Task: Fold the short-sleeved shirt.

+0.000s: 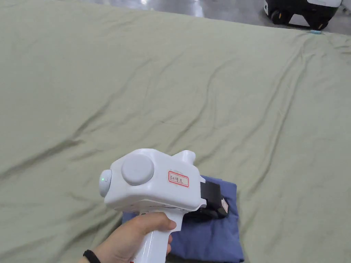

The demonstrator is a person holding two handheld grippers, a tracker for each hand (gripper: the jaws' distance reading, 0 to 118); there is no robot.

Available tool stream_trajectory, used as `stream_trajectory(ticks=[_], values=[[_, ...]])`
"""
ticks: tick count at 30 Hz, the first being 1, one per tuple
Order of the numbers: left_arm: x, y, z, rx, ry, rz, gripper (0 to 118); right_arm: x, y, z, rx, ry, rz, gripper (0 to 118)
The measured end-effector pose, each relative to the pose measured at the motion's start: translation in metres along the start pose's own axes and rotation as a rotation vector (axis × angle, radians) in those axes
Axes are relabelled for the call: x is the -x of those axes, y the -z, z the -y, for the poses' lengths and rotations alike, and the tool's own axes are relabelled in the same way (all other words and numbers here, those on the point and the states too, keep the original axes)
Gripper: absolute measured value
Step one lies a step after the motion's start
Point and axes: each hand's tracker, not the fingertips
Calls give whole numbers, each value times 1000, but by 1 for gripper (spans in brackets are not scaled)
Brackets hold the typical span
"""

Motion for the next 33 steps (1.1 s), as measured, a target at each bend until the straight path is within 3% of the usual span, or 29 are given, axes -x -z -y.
stream_trajectory(ticks=[2,4,8,11,15,16,17,19,20,23,26,31,33], values=[[-9,-28,9,-17,-19,136,0,19,6,-4,-10,-50,-31,2],[-11,-75,24,-81,-7,294,0,37,10,-11,-38,-97,-128,2],[5,-170,48,-299,67,324,0,70,44,-29,-3,-152,-301,2],[37,-218,61,-442,85,282,0,88,89,-39,76,-210,-298,2],[77,-237,73,-508,0,272,1,95,147,-41,252,-198,-267,2],[84,-237,74,-523,-34,271,5,96,159,-38,296,-220,-164,2],[91,-236,73,-534,-63,253,19,92,169,-36,330,-237,-121,2],[100,-230,71,-542,-105,201,76,85,169,-42,323,-166,-230,2],[104,-225,69,-521,-103,164,97,86,166,-42,325,-148,-206,2],[114,-209,64,-469,-69,141,101,93,163,-40,306,-252,-178,2],[116,-186,56,-370,-49,79,101,94,163,-41,313,-234,-176,2],[90,-124,38,-165,-1,109,101,89,162,-41,309,-214,-198,2],[86,-110,35,-167,64,18,101,88,161,-40,302,-216,-201,2]])
